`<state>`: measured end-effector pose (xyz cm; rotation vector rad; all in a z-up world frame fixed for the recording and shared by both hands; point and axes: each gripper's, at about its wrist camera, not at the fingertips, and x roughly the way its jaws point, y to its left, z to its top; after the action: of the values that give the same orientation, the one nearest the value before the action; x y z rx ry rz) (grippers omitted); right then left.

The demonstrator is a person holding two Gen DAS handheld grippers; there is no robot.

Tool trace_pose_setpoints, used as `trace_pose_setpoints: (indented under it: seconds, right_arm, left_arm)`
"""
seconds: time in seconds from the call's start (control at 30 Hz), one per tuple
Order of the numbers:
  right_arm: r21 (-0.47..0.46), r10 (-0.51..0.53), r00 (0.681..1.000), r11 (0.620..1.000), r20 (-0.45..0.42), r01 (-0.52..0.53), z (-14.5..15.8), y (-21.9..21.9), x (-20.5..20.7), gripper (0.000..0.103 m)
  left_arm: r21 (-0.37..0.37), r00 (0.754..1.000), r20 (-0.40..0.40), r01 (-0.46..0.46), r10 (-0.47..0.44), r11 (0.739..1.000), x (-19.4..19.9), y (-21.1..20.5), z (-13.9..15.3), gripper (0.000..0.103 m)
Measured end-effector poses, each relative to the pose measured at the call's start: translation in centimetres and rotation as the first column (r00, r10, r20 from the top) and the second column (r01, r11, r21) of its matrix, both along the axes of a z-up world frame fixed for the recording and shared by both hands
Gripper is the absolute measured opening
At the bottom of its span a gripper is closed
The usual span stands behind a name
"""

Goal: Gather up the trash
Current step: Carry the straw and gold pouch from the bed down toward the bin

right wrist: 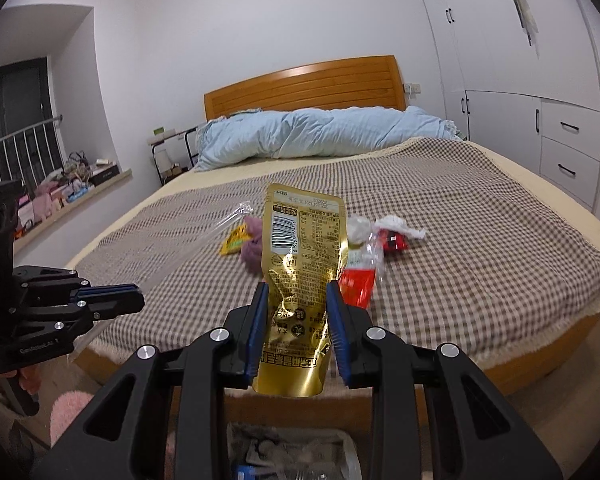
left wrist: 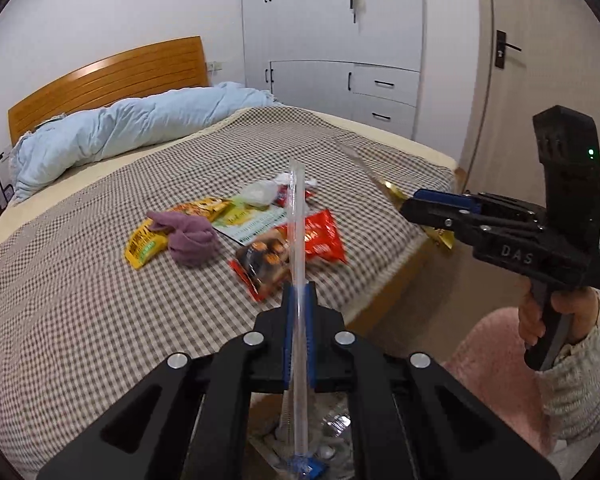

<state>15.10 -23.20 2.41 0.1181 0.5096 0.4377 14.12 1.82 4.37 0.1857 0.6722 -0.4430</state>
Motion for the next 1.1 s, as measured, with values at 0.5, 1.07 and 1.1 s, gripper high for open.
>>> trace_pose_setpoints:
  seconds: [0.5, 1.07, 1.1]
  right_arm:
    - [-0.096, 0.038, 0.994, 0.994, -0.1, -0.048, -4.8, 0.5, -5.0, 0.029]
    - [-0.135, 0.055, 0.928, 0.985, -0.368, -0.112, -14.9, 1.6, -6.1, 0.029]
    - [-0.14, 0.053, 0.921, 0.983, -0.386, -0.116, -15.7, 1.8, -6.0, 0.029]
  left_arm:
    - [-0.049, 0.997, -0.069, 0.042, -0.045, 0.998, -5.1, 0.3, -4.5, 0.003]
    - [-0.012, 0.976, -0.211, 0.05, -0.052, 0.999, -6.5, 0.4, -12.7, 0.003]
    - [-0.012, 0.974, -0.221, 0.051, -0.053, 0.999, -6.4, 0.4, -13.3, 0.003]
